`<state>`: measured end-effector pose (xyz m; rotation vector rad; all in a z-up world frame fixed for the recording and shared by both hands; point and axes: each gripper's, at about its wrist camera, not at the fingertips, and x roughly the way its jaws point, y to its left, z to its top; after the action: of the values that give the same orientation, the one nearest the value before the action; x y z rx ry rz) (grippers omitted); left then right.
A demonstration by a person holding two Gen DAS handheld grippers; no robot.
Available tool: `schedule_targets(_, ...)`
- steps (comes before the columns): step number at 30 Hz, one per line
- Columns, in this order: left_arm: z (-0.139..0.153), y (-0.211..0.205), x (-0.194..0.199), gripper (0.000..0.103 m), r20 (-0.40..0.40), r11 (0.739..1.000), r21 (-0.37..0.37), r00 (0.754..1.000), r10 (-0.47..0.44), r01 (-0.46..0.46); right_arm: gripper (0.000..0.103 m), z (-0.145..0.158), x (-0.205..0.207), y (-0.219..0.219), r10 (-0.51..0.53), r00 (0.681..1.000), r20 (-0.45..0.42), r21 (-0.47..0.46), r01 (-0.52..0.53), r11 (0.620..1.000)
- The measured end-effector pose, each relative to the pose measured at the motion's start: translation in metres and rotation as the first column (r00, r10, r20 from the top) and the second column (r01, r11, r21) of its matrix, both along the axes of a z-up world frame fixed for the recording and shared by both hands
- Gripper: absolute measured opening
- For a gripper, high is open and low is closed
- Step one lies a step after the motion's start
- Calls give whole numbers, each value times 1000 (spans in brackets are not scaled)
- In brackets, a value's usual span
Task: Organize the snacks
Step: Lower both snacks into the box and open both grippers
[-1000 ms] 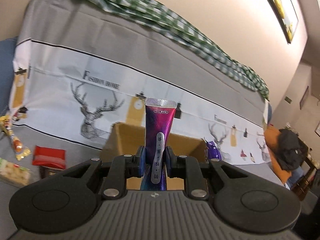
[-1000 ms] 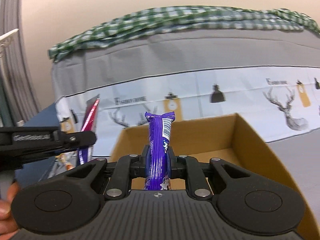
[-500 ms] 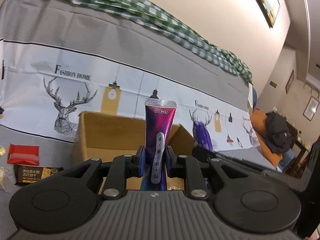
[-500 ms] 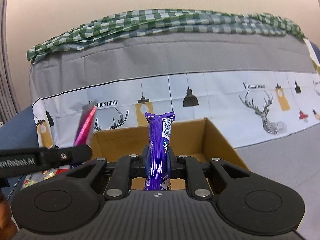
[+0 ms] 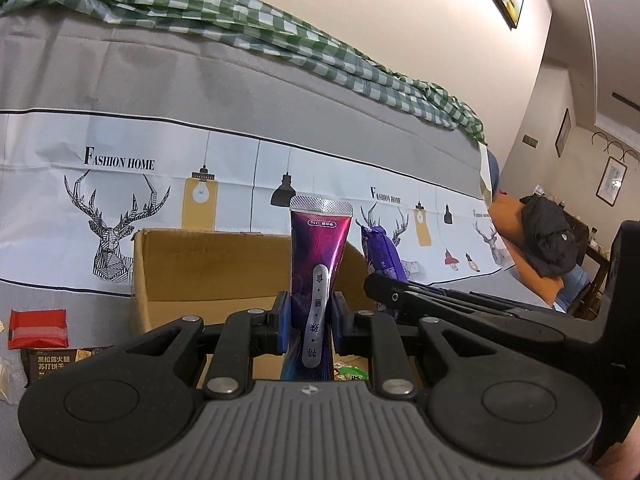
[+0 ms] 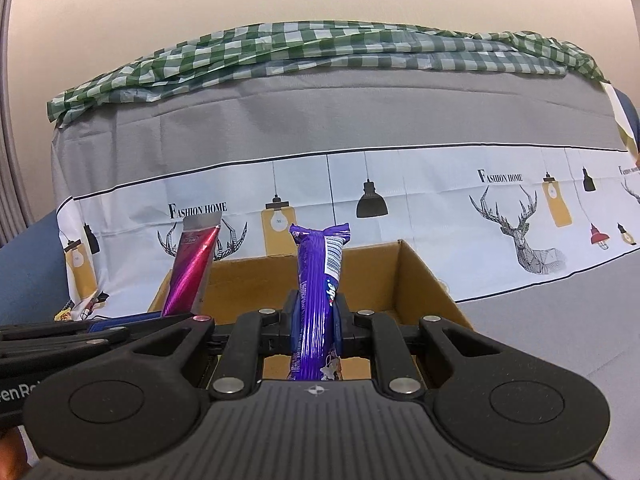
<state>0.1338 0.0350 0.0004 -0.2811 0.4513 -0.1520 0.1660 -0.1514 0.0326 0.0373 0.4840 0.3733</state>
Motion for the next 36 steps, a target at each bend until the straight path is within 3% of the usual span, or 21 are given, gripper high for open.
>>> schedule_targets(36,-1,-7,3,22,-3,1000,23,1000,-19,19,16,-4,1,3,-1,1000,-11,-9,1,1000)
